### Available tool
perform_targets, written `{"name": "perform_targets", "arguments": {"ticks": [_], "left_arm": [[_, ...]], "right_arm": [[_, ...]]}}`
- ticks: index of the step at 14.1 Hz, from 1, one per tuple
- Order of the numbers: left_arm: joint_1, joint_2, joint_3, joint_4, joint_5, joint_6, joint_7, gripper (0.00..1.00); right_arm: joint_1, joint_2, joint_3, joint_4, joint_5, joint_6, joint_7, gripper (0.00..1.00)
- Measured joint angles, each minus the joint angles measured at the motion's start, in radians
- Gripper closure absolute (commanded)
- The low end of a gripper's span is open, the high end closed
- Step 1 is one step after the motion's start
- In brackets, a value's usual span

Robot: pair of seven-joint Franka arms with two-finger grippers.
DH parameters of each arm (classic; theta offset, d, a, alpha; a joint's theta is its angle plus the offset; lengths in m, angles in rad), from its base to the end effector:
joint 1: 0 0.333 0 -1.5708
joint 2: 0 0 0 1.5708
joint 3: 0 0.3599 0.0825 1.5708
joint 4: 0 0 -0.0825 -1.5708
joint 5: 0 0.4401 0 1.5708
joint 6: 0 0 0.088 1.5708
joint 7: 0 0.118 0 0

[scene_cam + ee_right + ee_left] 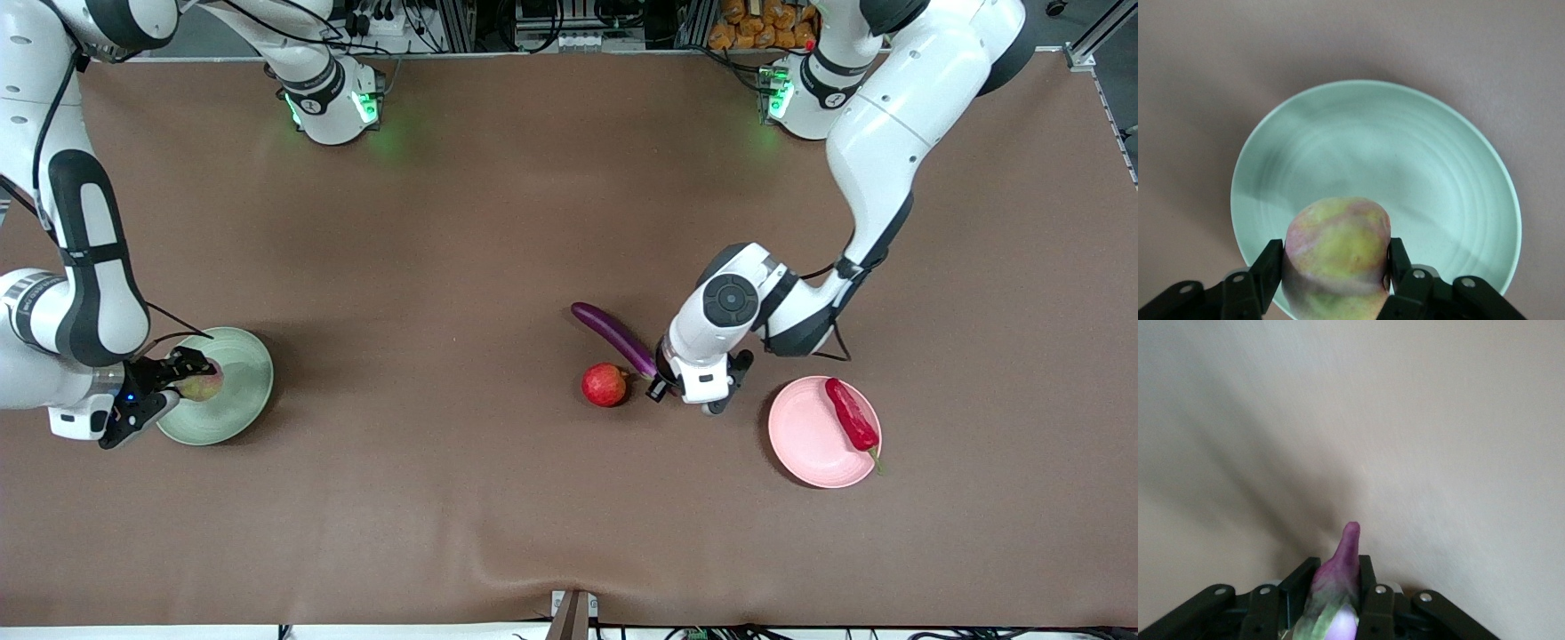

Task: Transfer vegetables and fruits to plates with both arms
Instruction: 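Place the peach on the green plate while the left gripper carries the eggplant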

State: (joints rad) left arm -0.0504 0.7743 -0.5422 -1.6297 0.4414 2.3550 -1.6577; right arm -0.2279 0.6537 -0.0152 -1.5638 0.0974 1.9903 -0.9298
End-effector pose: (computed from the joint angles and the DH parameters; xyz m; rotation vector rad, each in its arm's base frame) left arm 0.6679 -0.3725 0.2056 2.7391 1.3308 -0.0034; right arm 0.7248 -0.1711 0.2347 -2.7970 -0.9253 0.2186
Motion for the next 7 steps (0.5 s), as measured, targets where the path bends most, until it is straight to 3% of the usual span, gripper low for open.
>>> {"name": "perform_targets", "arguments": {"ticks": [4,7], "left_arm": [[0.152,-0.088,-0.051,0.001,0.000,-0.147,0.210,1.00],[0.327,-0.102,-0.089,0.006,-0.010,-0.159,0.429,1.00]], "right_arm": [[0.035,-0.001,0.043,0.056,0.022,-0.018,-0.010,0.00],[0.103,-0.002,0.064,0.126,0.126,-0.093,0.070,0.00]]}}
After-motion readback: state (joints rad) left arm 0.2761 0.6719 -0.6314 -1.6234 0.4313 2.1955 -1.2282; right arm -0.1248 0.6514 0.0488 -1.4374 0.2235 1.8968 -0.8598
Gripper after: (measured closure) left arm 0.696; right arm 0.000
